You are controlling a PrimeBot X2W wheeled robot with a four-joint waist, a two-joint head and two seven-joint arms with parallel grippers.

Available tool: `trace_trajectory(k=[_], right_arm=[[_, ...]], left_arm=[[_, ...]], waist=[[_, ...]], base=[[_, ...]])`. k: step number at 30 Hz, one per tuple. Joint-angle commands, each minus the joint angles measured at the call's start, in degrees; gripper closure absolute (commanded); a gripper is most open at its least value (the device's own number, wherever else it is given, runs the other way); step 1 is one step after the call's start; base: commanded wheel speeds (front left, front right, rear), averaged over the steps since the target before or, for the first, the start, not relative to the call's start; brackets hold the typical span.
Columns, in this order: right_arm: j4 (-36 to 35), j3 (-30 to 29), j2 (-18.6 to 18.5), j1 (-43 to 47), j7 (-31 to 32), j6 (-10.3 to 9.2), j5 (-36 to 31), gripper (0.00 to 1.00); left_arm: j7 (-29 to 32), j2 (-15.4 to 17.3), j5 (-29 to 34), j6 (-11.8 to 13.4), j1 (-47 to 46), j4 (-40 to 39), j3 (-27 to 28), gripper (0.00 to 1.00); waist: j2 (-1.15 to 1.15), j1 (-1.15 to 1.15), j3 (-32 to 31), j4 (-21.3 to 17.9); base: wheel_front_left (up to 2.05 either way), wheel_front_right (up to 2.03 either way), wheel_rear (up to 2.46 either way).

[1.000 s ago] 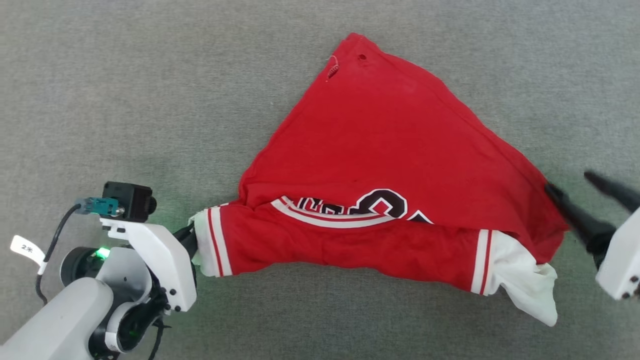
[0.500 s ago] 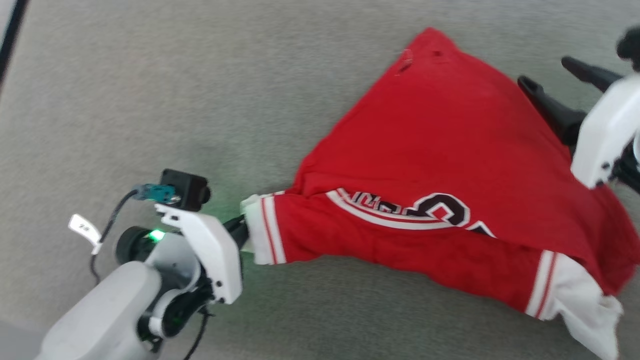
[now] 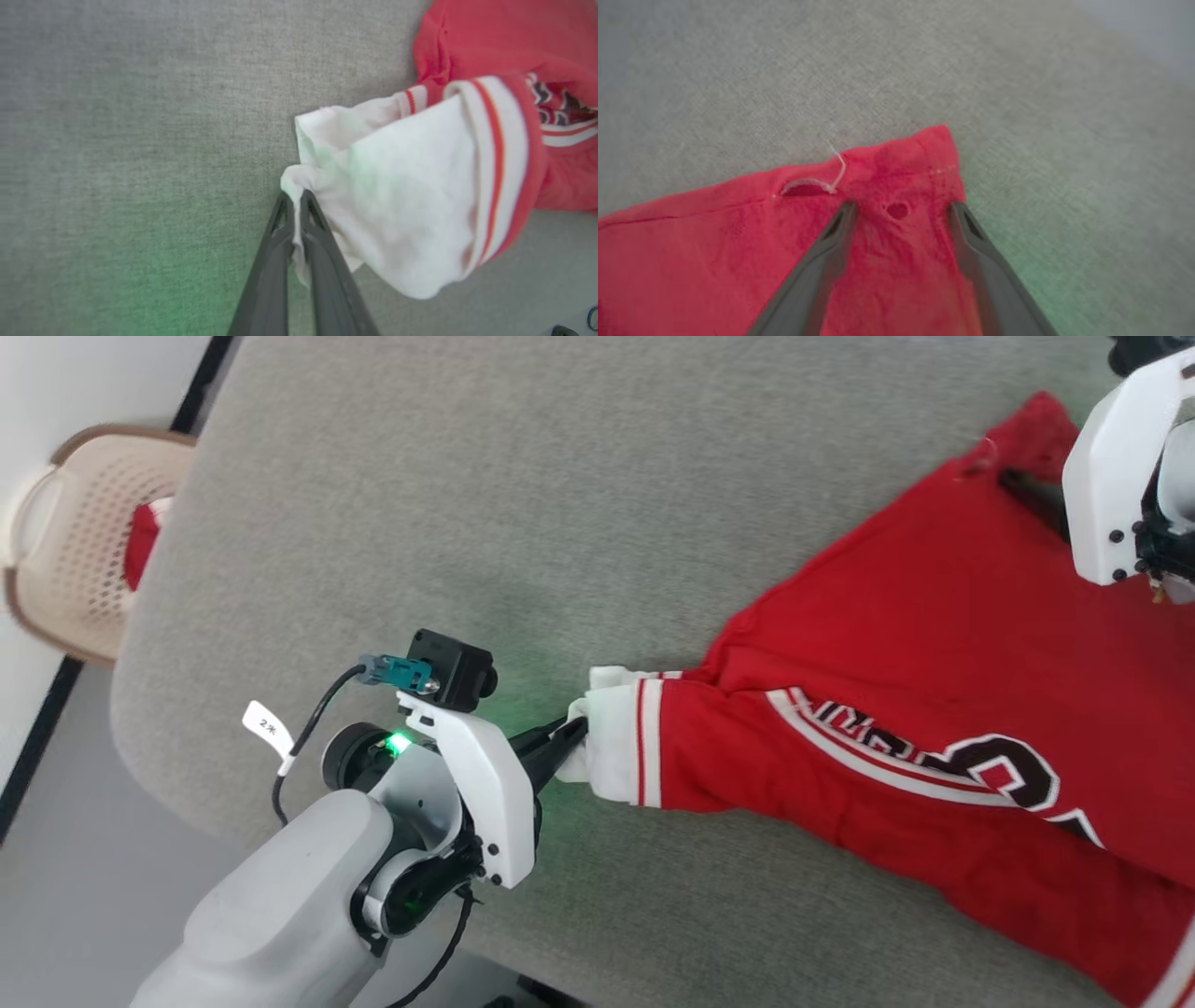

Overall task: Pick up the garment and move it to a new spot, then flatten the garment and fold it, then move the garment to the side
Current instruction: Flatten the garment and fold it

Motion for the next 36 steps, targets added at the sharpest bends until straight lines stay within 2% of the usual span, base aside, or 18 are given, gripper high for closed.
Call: trace_trajectory(k=[1,6,9,10,11,16,20,26,33,36], right_arm=[[2.5,3.01,-0.79,-1.37,2.89,-0.01,0.48,0.0],[9.87,11.48,-1.81,0.02,11.1,-0.01,2.96,0.0],[14.63,14.37,-1.7,2.34,16.49,-0.01,4.76,0.0],[15.62,15.06,-1.73,2.79,17.71,-0.01,5.0,0.38],[15.69,15.49,-1.72,2.64,17.65,-0.01,5.07,1.0],[13.55,13.63,-1.95,-2.28,9.6,-0.03,4.68,1.0],[9.28,12.51,-3.05,-6.65,4.99,-0.07,6.17,1.0],[1.54,10.68,-5.58,-9.89,-0.5,-0.05,8.23,1.0],[-5.31,6.3,-7.93,-8.67,-4.77,-0.03,8.94,1.0],[-7.51,3.89,-8.24,-8.1,-6.07,-0.03,8.96,1.0]], left_arm=[[-0.38,-0.67,0.25,-0.55,-1.06,1.23,-0.29,1.0],[-0.94,-1.75,0.08,-1.58,-1.91,3.63,-0.43,1.0],[-1.14,-2.14,-0.11,-1.95,-2.29,4.77,-0.39,1.0],[-1.12,-2.19,-0.16,-2.08,-2.48,5.18,-0.36,1.0],[-1.1,-2.25,-0.2,-2.18,-2.74,5.5,-0.32,1.0],[-1.16,-1.66,-0.39,-2.16,-3.89,6.29,0.56,1.0],[-1.46,0.56,-0.37,-1.63,-5.94,5.94,2.47,1.0],[0.14,5.84,1.45,-0.44,-11.37,3.47,5.39,1.0],[4.38,12.19,3.11,0.76,-18.99,0.28,8.13,1.0],[5.68,13.77,3.72,1.13,-22.49,-0.4,9.37,1.0]], waist=[[0.0,0.0,1.39,2.05],[0.0,0.0,2.11,2.98],[0.0,0.0,2.28,2.96],[0.0,0.0,2.29,2.88],[0.0,0.0,2.34,2.75],[0.0,0.0,2.33,1.41],[0.0,0.0,1.54,-1.05],[0.0,0.0,-0.44,-5.6],[0.0,0.0,-4.09,-11.56],[0.0,0.0,-5.71,-13.83]], base=[[0.0,0.0,0.0],[0.0,0.0,0.0],[0.0,0.0,0.0],[0.0,0.0,0.0],[0.0,0.0,0.0],[0.0,0.0,0.0],[0.0,0.0,0.0],[0.0,0.0,0.0],[0.0,0.0,0.0],[0.0,0.0,0.0]])
